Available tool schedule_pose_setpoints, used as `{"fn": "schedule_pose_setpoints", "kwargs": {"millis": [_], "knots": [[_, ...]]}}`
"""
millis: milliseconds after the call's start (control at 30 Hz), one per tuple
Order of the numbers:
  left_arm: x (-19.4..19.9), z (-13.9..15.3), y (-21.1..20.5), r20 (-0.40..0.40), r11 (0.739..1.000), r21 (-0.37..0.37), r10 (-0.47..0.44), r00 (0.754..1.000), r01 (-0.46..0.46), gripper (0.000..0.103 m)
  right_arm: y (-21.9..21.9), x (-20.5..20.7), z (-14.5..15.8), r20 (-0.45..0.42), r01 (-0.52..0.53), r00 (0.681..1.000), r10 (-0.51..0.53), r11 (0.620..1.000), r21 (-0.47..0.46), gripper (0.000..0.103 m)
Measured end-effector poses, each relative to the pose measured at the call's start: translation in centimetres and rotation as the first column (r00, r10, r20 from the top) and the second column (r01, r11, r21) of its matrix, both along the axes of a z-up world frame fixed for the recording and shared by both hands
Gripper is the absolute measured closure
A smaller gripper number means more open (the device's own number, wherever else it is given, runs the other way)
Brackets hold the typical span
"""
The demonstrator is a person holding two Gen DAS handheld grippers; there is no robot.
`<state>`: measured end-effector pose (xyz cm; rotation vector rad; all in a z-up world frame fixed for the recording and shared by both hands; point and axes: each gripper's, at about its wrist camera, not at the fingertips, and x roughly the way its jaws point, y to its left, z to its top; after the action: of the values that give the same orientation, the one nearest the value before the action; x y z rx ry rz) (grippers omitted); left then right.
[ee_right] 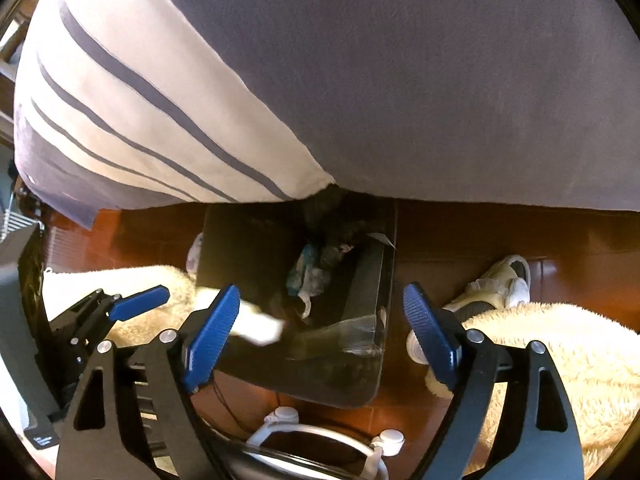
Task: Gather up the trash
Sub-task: 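Carry both items down to the bin and open both tools, then raise both open tools back over the last bed items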
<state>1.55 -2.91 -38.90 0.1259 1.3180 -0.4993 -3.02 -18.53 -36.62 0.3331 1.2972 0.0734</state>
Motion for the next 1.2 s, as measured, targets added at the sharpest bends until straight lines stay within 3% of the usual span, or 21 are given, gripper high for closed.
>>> {"fn": "schedule_pose_setpoints", "kwargs": {"millis": [167, 367, 667, 967, 1200], "knots": [[-0.3, 1.3, 0.5, 0.041, 1.0, -0.001, 0.007, 0.999, -0.007, 0.009, -0.2, -0.2, 1.5, 0.035, 0.014, 0.999, -0.013, 1.0, -0.019, 0.018], [-0.8, 4.7, 1.1, 0.12, 1.0, 0.002, 0.013, 0.993, -0.014, 0.008, -1.6, -0.9, 4.6, 0.099, 0.047, 0.994, -0.039, 0.996, -0.082, 0.013], [0.2, 12.1, 2.0, 0.26, 0.998, -0.035, 0.054, 0.964, -0.047, 0.008, -4.8, -1.4, 10.7, 0.225, 0.115, 0.97, -0.088, 0.987, -0.109, 0.011], [4.9, 20.6, 2.2, 0.396, 0.995, -0.07, 0.096, 0.913, -0.075, 0.008, -6.4, 2.7, 18.4, 0.375, 0.118, 0.926, -0.046, 0.978, -0.17, 0.01], [10.4, 24.2, 1.0, 0.479, 0.995, -0.064, 0.103, 0.872, -0.082, 0.008, -7.7, 8.4, 21.7, 0.433, 0.115, 0.901, -0.017, 0.973, -0.2, 0.01]]}}
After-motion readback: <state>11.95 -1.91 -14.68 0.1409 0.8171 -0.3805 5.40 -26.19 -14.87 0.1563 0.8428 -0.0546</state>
